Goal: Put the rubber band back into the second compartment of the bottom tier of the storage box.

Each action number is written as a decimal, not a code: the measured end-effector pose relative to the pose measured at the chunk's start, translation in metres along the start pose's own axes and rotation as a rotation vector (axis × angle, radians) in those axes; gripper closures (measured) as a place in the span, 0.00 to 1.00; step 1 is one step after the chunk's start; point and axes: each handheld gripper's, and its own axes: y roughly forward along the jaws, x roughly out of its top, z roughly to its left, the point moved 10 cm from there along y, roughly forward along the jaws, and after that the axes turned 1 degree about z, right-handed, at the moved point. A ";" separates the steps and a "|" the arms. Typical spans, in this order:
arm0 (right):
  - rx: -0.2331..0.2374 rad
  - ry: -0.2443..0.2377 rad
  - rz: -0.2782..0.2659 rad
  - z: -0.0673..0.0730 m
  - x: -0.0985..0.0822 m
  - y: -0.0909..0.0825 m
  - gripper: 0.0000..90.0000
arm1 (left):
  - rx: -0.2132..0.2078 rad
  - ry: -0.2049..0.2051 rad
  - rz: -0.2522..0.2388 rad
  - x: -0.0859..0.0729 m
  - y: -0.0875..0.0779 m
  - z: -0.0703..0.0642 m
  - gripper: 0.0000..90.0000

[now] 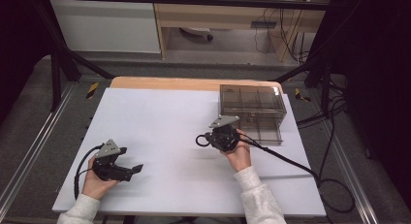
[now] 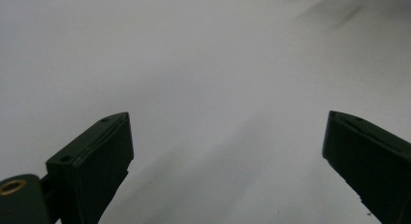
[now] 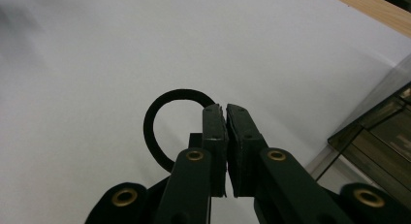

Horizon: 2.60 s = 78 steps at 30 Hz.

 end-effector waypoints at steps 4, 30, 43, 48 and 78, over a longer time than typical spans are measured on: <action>-0.006 0.006 -0.001 -0.004 -0.002 -0.004 0.97 | 0.000 -0.001 -0.001 0.000 0.000 0.000 0.05; -0.053 0.044 -0.005 -0.030 -0.022 -0.027 0.97 | -0.001 -0.001 0.000 0.000 0.000 -0.001 0.05; -0.072 0.066 -0.006 -0.041 -0.031 -0.036 0.97 | -0.002 -0.003 0.001 0.000 0.001 0.000 0.05; -0.087 0.071 -0.003 -0.046 -0.035 -0.040 0.97 | -0.001 -0.002 0.002 0.000 0.001 -0.001 0.05; -0.182 0.141 0.008 -0.089 -0.052 -0.060 0.97 | 0.001 -0.002 0.001 0.000 0.001 0.000 0.05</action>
